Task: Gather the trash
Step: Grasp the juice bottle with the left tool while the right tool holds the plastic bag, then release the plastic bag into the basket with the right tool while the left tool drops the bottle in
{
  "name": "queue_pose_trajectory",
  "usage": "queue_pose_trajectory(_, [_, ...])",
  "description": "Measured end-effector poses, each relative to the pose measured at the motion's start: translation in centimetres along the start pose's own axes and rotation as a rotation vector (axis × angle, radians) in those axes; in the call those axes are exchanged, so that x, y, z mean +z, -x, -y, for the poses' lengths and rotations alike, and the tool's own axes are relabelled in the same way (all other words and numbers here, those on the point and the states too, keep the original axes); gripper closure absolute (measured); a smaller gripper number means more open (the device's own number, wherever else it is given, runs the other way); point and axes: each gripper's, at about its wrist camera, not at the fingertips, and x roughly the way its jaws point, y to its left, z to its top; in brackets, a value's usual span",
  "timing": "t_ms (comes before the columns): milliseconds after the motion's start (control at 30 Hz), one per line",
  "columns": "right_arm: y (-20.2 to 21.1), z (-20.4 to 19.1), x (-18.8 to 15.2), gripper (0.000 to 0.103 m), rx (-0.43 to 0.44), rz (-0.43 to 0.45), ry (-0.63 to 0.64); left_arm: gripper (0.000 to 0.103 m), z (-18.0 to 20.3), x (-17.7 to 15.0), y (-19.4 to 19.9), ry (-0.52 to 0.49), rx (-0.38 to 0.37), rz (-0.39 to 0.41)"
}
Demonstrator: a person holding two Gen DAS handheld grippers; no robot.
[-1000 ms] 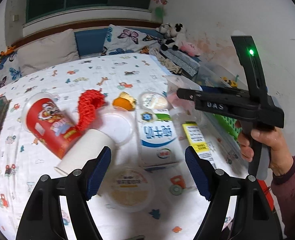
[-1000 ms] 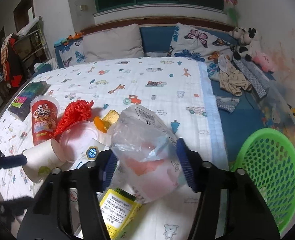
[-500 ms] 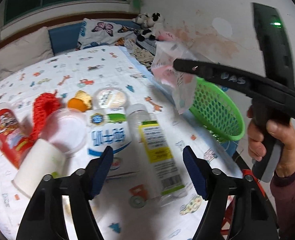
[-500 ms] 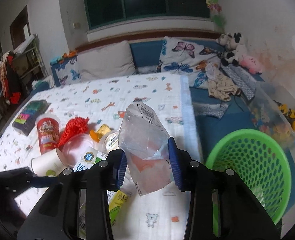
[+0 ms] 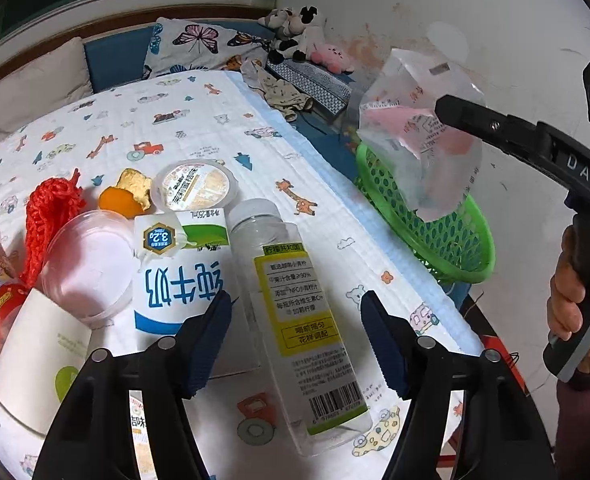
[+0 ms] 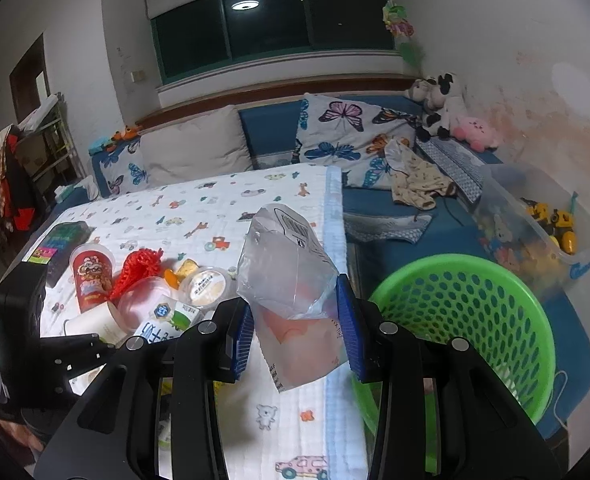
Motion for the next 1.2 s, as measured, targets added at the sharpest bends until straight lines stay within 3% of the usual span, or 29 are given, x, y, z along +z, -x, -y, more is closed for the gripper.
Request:
queue_pose_trajectory(467, [-0.3, 0.9, -1.1, 0.064, -0.012, -0.016, -0.028, 0.046, 0.9, 0.5, -1.2, -0.023, 0.021, -0.037])
queue_pose_trajectory(700, [-0.2, 1.3, -1.6, 0.064, -0.020, -0.017, -0.036, 0.050, 1.4, 1.3, -3.0, -0.049, 0.113, -0.098])
queue_pose_trajectory(933, [0.6, 2.3, -1.8, 0.064, -0.041, -0.009, -0.052, 0.050, 1.8, 2.2, -4.4, -0.061, 0.160, -0.106])
queue_pose_trajectory(1000, [0.8, 2.9, -1.9, 0.064, -0.048, -0.010, -0.062, 0.057, 1.9, 2.4, -4.7, -0.075, 0.182, -0.106])
queue_pose_trajectory(1200, [1.4, 5.0, -2.6, 0.064, -0.083, -0.016, -0.094, 0.058, 1.8, 2.5, -4.5, -0.054, 0.156, -0.101])
